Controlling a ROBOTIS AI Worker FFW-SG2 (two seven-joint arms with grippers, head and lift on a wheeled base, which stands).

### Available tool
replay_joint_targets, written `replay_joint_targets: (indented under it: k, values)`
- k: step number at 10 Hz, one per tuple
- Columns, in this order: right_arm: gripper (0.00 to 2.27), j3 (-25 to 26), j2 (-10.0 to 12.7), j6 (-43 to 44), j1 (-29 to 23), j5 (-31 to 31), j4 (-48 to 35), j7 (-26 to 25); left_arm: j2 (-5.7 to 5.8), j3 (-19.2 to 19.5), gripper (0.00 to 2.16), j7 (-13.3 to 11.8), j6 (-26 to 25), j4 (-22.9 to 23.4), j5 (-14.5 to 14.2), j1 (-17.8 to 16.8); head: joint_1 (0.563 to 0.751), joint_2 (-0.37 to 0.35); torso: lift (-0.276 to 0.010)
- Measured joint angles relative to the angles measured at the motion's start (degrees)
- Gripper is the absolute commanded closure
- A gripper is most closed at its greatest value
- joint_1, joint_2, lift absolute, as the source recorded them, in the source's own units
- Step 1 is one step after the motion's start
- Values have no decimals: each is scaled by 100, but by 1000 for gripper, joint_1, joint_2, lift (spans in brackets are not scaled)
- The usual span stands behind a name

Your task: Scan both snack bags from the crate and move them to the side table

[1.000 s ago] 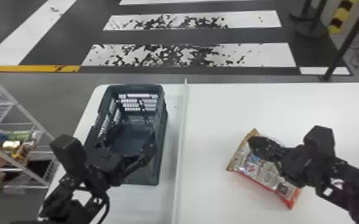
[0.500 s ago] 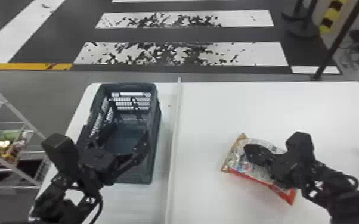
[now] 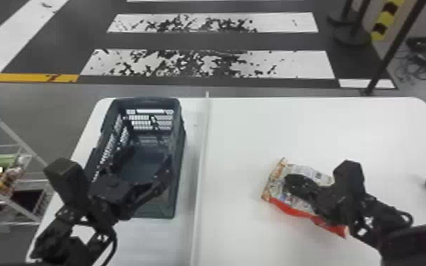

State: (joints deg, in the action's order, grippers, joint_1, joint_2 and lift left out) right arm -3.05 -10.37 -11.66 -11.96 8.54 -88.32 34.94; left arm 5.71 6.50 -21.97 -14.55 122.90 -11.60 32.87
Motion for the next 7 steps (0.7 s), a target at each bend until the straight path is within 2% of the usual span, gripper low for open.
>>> replay_joint_targets:
  k: [1, 3, 5, 7]
  values:
    - [2256, 93, 17, -48, -81, -106, -236, -38, 0, 0, 87, 0, 0, 12, 0, 7, 695, 50, -75]
    - [2256, 395, 23, -333, -499, -375, -1277, 46, 0, 9, 87, 0, 0, 30, 0, 33, 695, 40, -75]
    - [2256, 529, -40, -500, -1090, -485, -2215, 264, 7, 8, 87, 0, 0, 31, -3, 22, 695, 47, -75]
    - [2256, 493, -131, -434, -1618, -429, -2680, 603, 6, 0, 87, 0, 0, 3, -9, 1, 695, 69, -75]
